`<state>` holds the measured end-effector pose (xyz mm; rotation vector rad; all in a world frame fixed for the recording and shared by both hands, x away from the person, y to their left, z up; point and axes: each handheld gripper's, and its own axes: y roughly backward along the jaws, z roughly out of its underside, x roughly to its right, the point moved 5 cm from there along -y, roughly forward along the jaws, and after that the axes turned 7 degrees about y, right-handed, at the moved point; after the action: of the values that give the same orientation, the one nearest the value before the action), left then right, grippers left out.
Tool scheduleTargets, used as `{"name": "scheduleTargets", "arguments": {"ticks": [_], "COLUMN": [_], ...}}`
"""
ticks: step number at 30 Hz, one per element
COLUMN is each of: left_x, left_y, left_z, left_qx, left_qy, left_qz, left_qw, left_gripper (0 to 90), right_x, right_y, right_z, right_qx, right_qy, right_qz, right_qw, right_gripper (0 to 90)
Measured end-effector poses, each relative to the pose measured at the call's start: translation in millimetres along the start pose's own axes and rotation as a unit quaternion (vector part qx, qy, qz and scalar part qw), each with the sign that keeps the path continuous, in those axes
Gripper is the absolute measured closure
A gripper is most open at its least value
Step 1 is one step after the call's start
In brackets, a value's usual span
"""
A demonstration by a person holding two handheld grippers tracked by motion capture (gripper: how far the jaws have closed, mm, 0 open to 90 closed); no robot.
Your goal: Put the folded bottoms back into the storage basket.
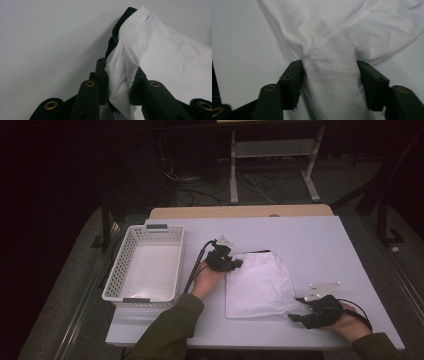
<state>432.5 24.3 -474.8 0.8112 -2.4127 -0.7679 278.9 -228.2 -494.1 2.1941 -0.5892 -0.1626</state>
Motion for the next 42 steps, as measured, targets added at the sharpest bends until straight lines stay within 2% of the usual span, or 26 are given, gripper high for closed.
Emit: {"name": "scheduleTargets", "arguments": {"ticks": [2,3,5,7,8,10,15,27,33,42], "left_x": [0.4,0.9,1.6,2.1,2.3,2.8,6.7,25.4,35.4,50.7], "left_y": [-0.1,-0.2,-0.4,-0.5,-0.4,-0.2,2.5,17.6,25.8,33.5], "left_z": [0.0,-0.1,-0.1,-0.2,-0.2,-0.4,-1.9,-14.3,-21.4,-27.8], "left_qx": [0.001,0.001,0.001,0.001,0.0,0.001,0.005,0.025,0.034,0.036], "left_qy": [0.0,-0.002,-0.002,-0.004,-0.004,-0.004,-0.006,-0.032,-0.042,-0.054], "left_qz": [0.002,0.003,0.003,0.004,0.004,0.006,0.011,0.042,0.056,0.077], "left_qw": [1.0,1.0,1.0,1.0,1.0,1.0,0.9999,0.9983,0.997,0.9949], "left_gripper": [73.5,73.5,73.5,73.5,73.6,73.5,73.6,73.8,73.8,74.0], "right_x": [0.6,0.5,0.1,-0.1,-0.7,-0.7,0.8,6.0,8.7,10.5], "right_y": [0.5,0.6,0.6,0.2,-0.2,-0.4,1.3,10.6,14.2,12.8], "right_z": [-0.9,-2.3,-2.8,-4.0,-4.9,-5.4,-7.4,-23.8,-38.7,-58.4], "right_qx": [0.0,0.0,0.0,-0.001,-0.002,-0.001,0.007,0.059,0.095,0.122], "right_qy": [-0.001,-0.003,-0.005,-0.004,-0.007,-0.008,-0.01,-0.012,-0.018,-0.017], "right_qz": [-0.003,-0.008,-0.012,-0.019,-0.028,-0.032,-0.037,-0.032,-0.039,-0.049], "right_qw": [1.0,1.0,0.9999,0.9998,0.9996,0.9994,0.9992,0.9977,0.9946,0.9912], "right_gripper": [50.3,59.0,62.1,69.5,76.1,78.6,80.3,80.4,80.5,80.5]}}
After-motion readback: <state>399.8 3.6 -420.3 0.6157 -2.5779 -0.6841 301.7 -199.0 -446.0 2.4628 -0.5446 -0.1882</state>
